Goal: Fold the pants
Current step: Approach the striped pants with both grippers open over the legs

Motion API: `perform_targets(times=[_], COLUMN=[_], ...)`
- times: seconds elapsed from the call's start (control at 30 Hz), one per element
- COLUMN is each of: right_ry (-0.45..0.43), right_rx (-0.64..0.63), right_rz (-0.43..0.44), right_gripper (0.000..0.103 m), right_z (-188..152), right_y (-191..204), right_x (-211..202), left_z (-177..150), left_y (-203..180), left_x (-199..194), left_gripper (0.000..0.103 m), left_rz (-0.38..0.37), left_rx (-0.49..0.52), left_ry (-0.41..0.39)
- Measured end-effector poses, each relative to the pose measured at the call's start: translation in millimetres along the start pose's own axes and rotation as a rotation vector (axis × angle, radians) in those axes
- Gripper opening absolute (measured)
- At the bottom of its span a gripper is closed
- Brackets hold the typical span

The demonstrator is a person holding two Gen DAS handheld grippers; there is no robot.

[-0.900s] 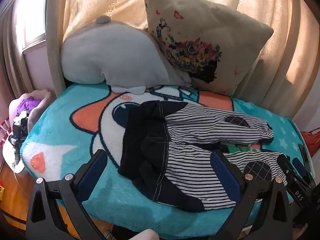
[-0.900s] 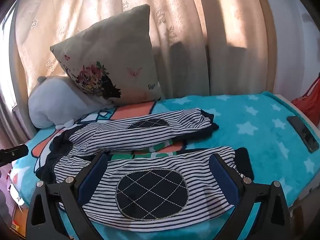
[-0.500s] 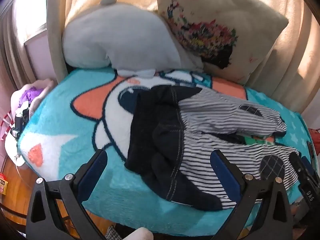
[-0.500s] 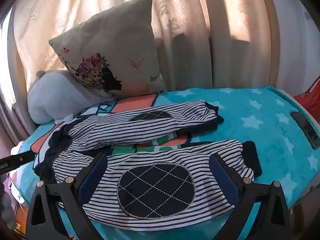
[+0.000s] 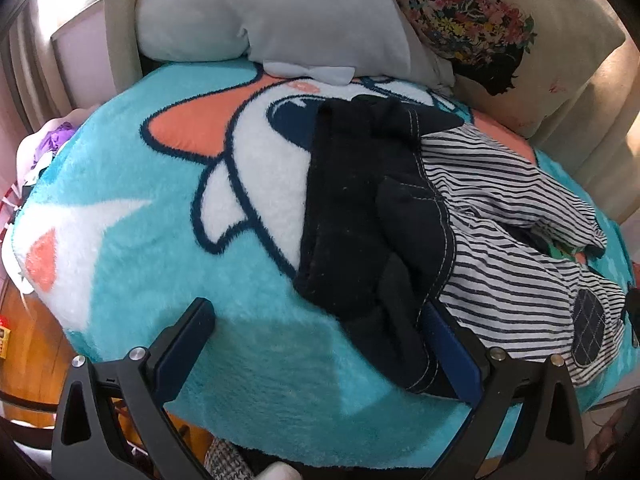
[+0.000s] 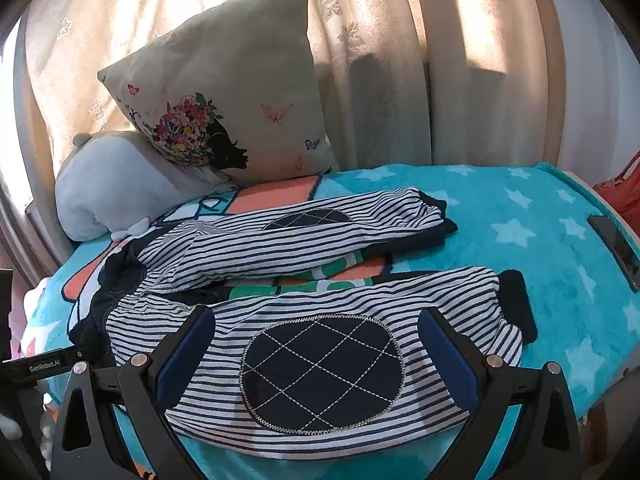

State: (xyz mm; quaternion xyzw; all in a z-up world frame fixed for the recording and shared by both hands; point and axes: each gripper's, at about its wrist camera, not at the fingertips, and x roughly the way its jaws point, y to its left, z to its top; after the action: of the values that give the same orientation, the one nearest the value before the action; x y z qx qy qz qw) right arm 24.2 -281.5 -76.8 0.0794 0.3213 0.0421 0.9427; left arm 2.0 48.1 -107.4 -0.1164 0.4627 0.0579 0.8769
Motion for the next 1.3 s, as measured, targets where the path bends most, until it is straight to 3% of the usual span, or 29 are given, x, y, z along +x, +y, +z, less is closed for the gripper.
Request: perform_targets(times=[0.23, 0.37, 0.6, 0.87, 1.3], right_ry=[-0.018, -0.017, 0.042, 0.15, 0.125], right_rx=[-0.004, -0.005, 0.007, -0.035, -0.119], right_rz=[0.018, 0.02, 0.029, -0.008, -0.042], right_gripper=[0.102, 0.102, 0.102, 0.102, 0.103], right_z=[1, 0, -6, -31, -41], right_y=[3, 3, 0, -2, 3], right_x=[-4, -5, 6, 41, 43], left_z=[5, 13, 29, 33, 29], left_y=[-10, -4, -3, -8, -17], left_x=[-1, -16, -55, -64, -65], left_gripper=[0.103, 0.083, 0.083, 0.083, 0.084], left_rz=[0.045, 0.017, 0.051, 0.067, 0.087], left_rx=[0.102, 0.062, 0.062, 0.089, 0.097], left_ry=[0.004, -0.041, -0.162, -0.187, -0.187])
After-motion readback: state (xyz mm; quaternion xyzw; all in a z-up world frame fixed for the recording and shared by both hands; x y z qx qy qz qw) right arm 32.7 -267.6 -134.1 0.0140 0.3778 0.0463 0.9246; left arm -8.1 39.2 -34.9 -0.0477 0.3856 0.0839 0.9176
